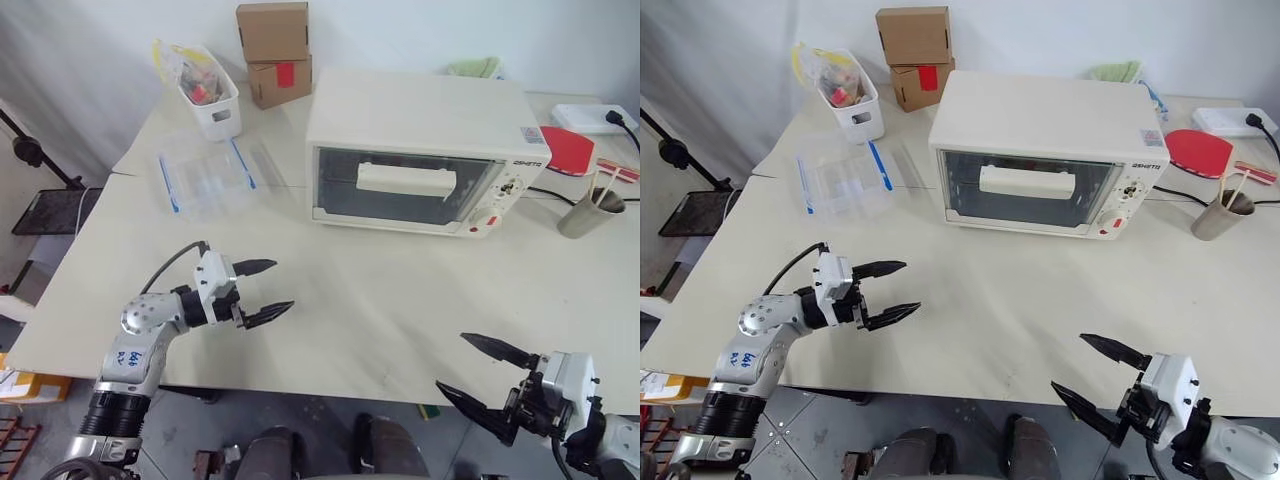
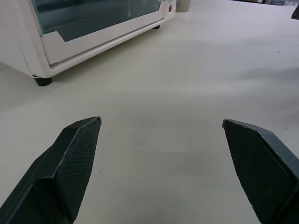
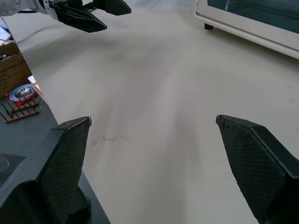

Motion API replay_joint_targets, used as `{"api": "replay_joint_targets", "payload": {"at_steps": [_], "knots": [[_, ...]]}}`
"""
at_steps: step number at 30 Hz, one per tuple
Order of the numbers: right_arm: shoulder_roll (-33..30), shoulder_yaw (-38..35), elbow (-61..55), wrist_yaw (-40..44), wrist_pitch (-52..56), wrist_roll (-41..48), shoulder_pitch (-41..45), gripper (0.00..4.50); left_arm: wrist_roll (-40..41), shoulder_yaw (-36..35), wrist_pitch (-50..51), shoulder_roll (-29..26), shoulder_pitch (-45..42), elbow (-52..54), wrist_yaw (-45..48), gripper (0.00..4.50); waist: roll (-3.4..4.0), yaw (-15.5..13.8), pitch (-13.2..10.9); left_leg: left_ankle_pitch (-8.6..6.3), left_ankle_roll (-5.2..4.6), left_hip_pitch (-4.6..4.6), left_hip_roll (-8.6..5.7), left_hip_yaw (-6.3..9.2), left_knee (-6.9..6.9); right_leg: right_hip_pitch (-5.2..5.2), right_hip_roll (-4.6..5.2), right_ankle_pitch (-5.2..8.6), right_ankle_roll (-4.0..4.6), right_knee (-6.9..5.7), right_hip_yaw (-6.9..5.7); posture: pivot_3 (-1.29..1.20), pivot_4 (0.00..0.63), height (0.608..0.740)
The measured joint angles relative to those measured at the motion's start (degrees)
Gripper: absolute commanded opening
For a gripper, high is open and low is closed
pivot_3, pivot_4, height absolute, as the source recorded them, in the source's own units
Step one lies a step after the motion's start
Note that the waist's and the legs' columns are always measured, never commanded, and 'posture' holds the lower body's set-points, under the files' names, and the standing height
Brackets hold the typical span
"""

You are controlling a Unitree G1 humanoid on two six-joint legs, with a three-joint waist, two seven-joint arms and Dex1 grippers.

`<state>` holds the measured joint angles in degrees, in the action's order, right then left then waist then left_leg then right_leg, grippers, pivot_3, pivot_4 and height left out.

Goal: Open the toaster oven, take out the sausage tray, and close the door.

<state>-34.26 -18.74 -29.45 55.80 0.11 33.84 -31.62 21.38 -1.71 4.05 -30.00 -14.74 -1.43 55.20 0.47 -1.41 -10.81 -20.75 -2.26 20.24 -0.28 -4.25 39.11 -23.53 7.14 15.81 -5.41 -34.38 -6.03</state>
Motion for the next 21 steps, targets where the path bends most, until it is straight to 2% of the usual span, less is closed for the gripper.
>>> {"api": "replay_joint_targets", "payload": {"at_steps": [4, 7, 12, 15, 21], "knots": [[0.0, 0.0, -0.1, -3.7, 4.9, 3.9, 5.4, 4.50, 1.1, -0.8, 2.5, -0.4, 0.0, 1.0, -0.8, 4.38, -0.01, 0.1, 0.0, 0.03, 0.05, -0.04, 0.00, 0.00, 0.01, -0.01, 0.04, 0.00, 0.01, 0.06, 0.03, 0.00, 0.150, 0.740], [-1.4, -0.2, -0.4, -7.7, 11.1, 9.2, 12.6, 4.50, 3.3, -2.0, 6.3, -1.2, -0.2, 3.2, -1.3, 4.38, -0.02, 0.1, 0.0, 0.04, 0.07, -0.03, 0.01, 0.02, 0.01, -0.05, 0.06, 0.01, 0.03, 0.02, 0.04, 0.00, 0.150, 0.740], [-4.0, -0.8, 1.6, -13.3, 20.5, 17.2, 27.9, 4.50, 13.0, -8.5, 14.3, -3.8, -1.5, 5.6, 0.4, 4.38, 0.00, 0.2, 0.0, 0.05, 0.08, 0.00, 0.01, 0.14, 0.01, -0.06, 0.05, 0.03, 0.07, -0.03, -0.08, 0.00, 0.150, 0.740], [-4.0, 0.8, 6.5, -15.2, 23.2, 16.7, 36.3, 4.50, 15.9, -10.8, 17.1, -4.6, -0.5, 6.9, 0.8, 4.38, 0.00, 0.2, 0.0, 0.07, 0.03, 0.08, -0.01, 0.16, 0.04, -0.05, 0.03, 0.03, 0.05, -0.13, -0.15, 0.00, 0.150, 0.740], [-1.9, 5.6, 16.2, -16.6, 24.3, 10.8, 47.2, 4.50, 17.9, -11.2, 19.1, -4.6, 2.3, 12.4, 0.9, 4.38, -0.01, 0.1, 0.0, 0.09, -0.07, 0.21, -0.06, 0.16, 0.05, -0.08, -0.01, 0.01, 0.02, -0.04, -0.29, 0.00, 0.150, 0.740]]}}
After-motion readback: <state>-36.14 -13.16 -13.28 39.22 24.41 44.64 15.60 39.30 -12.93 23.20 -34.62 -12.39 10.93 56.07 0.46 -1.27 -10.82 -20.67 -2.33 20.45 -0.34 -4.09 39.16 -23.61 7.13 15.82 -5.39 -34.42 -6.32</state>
